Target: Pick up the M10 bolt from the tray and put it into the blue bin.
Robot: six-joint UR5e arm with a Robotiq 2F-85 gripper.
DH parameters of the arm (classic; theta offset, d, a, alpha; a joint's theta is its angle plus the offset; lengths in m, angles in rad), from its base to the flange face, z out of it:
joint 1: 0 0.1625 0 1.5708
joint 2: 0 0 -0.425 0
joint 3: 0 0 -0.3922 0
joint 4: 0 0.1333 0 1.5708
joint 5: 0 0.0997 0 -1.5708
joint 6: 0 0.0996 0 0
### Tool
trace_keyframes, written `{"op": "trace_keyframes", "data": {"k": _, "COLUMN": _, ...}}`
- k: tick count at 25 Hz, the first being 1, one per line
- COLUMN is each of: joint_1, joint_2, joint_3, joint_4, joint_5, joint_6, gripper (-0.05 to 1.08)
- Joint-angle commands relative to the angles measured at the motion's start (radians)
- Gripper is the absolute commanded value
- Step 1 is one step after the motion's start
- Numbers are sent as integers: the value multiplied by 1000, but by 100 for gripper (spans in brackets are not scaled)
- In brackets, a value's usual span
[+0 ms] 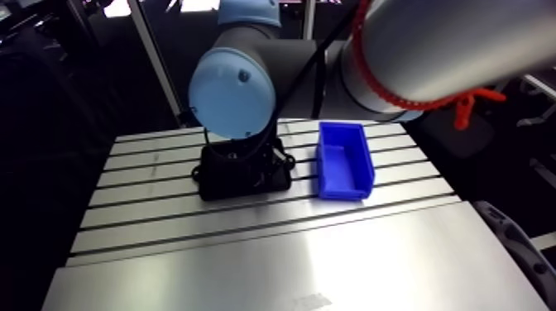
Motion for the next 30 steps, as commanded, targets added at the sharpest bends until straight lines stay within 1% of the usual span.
{"op": "trace_keyframes", "data": {"k": 1, "joint_1": 0, "joint_2": 2, "joint_3": -1, "joint_4": 0, "joint_5": 0, "joint_6": 0, "gripper": 59}}
{"op": "trace_keyframes", "data": {"k": 30, "joint_1": 0, "joint_2": 13, "joint_3": -7, "joint_4": -2, "joint_5": 0, "joint_6": -5, "gripper": 66}}
